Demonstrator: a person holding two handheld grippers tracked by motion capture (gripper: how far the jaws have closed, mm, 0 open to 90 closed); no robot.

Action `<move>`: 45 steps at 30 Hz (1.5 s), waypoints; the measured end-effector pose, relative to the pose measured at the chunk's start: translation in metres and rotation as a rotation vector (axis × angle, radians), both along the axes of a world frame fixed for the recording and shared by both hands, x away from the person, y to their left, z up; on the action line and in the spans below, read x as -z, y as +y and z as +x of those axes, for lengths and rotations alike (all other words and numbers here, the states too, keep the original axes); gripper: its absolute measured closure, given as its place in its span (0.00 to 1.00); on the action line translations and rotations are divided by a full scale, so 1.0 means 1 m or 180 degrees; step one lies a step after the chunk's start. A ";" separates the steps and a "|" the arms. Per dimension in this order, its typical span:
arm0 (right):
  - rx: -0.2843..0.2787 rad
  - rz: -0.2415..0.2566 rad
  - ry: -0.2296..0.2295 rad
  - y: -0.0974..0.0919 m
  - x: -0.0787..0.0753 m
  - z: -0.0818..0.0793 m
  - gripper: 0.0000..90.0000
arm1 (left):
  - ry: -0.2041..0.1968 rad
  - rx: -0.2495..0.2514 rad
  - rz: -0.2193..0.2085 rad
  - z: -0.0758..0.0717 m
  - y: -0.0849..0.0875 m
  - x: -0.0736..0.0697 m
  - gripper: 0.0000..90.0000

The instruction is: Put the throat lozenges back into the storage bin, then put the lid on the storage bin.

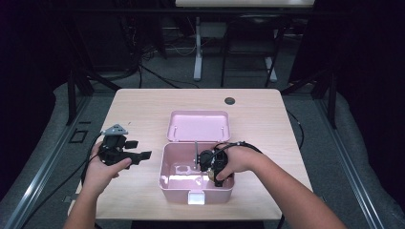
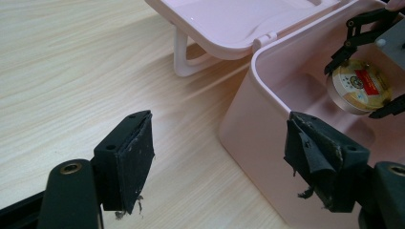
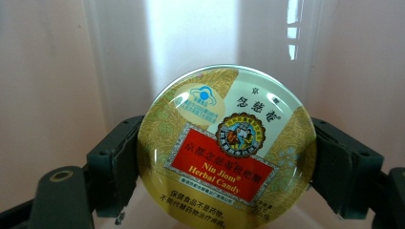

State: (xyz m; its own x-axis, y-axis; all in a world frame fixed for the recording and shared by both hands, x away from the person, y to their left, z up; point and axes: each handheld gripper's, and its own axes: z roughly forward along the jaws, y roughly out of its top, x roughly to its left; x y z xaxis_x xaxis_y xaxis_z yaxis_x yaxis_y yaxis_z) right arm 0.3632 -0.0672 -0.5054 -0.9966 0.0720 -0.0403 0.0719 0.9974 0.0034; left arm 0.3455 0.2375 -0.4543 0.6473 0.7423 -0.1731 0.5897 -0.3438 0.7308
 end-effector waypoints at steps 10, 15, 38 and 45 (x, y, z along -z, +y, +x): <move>-0.0027 -0.0034 -0.0025 0.000 0.002 0.000 0.22 | -0.0002 -0.0009 -0.0007 0.000 0.000 0.001 0.28; -0.0024 -0.0051 -0.0008 0.001 0.005 0.000 0.22 | -0.0003 -0.0010 -0.0006 0.000 0.000 0.001 0.28; 0.0028 0.0041 0.0088 0.000 0.006 0.001 0.16 | 0.0015 -0.0003 -0.0002 -0.001 0.001 0.001 0.28; 0.0090 0.0267 0.0037 -0.003 -0.017 0.002 0.19 | 0.0025 -0.0024 -0.0043 -0.001 0.001 0.002 0.28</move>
